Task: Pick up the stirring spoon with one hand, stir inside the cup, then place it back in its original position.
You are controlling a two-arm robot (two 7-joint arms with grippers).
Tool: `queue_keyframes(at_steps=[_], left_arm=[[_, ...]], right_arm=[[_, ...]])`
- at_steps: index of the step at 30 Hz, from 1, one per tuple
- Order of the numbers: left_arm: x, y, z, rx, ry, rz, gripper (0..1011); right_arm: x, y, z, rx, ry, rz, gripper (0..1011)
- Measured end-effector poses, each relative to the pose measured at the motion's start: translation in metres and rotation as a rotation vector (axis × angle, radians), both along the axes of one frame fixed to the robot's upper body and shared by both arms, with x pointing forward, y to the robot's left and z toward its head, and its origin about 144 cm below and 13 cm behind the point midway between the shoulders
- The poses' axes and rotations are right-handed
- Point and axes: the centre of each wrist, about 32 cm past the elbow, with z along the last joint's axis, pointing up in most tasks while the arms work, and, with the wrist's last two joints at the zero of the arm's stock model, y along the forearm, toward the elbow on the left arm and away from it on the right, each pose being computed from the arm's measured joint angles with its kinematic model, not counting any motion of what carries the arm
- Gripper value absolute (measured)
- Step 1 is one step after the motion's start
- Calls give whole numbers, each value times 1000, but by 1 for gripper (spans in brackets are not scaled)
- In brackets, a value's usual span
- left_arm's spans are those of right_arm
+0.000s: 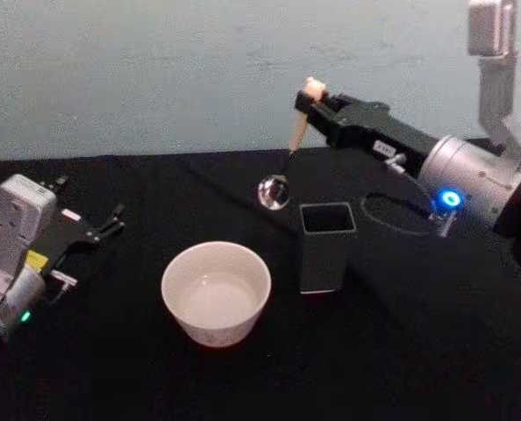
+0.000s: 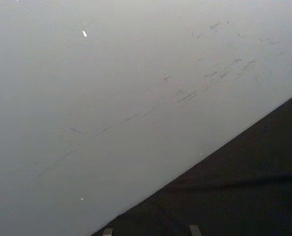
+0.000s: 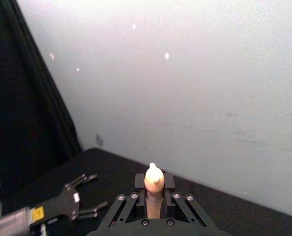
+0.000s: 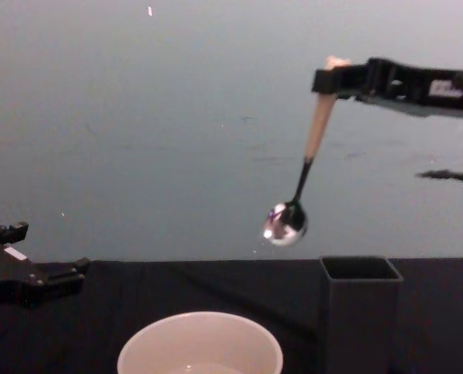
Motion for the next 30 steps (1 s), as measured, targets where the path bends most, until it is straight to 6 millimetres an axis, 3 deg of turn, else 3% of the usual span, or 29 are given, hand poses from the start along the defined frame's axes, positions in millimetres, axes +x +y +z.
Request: queue_keyframes(at_steps=[20,30], left_arm=[[0,0,0,0,0,0,1001],[0,0,0,0,0,0,1001]], right_arm=[[-14,-52,-1,-13,-14,-46,224],[-16,-54,-14,-41,4,-42,224]])
